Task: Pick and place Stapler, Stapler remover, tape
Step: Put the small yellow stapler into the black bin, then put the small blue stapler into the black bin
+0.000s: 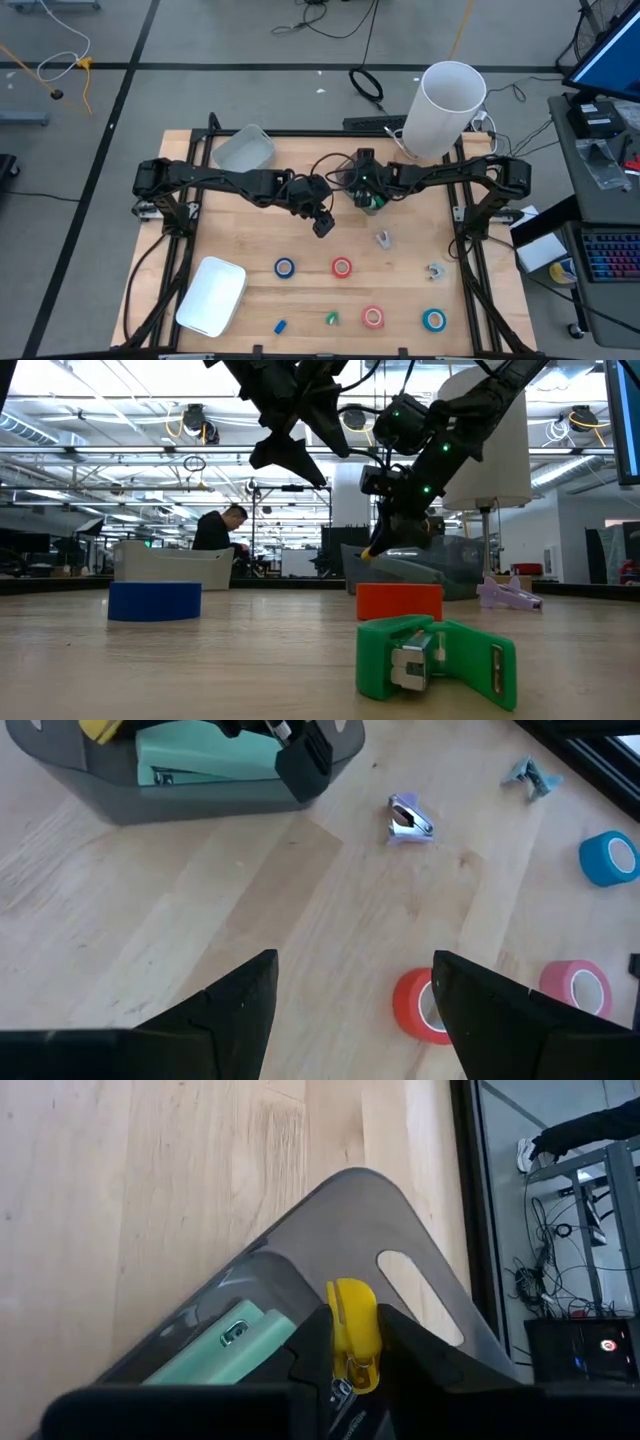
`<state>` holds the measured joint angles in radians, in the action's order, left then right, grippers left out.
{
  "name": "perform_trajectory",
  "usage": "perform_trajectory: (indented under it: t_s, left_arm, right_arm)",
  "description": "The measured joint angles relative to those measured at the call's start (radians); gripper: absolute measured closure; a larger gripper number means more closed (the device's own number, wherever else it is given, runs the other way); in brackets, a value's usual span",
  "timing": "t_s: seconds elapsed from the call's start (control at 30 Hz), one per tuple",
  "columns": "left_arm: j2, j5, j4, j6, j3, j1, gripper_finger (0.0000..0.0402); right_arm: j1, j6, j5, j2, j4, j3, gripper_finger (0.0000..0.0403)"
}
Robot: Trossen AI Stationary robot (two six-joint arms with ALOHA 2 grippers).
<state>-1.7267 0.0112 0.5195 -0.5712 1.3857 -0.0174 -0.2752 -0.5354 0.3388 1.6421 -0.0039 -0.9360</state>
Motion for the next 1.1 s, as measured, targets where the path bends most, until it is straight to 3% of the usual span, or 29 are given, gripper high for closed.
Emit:
perform_trajectory:
  t_s: [0.47,0.63,0.83,1.1]
  left_arm:
    - [0.000,0.000,0.000,0.018,0.000,0.000,0.0137]
    - [0.000,0.000,0.000,0.021,0.000,0.001,0.0137]
    - [0.000,0.001,0.002,0.016,0.000,0.045,0.0137]
    - [-0.001,0.055,0.101,-0.052,-0.001,0.192,0.0137]
  right_arm:
    - [0.029,-0.007,0.028,-0.038,0.007,0.000,0.0266]
    - [0.064,-0.023,0.051,-0.109,0.014,0.000,0.0268]
    - [0.155,0.018,0.108,-0.267,-0.106,0.000,0.0286]
    - [0.292,0.264,0.102,-0.507,-0.353,0.001,0.0307]
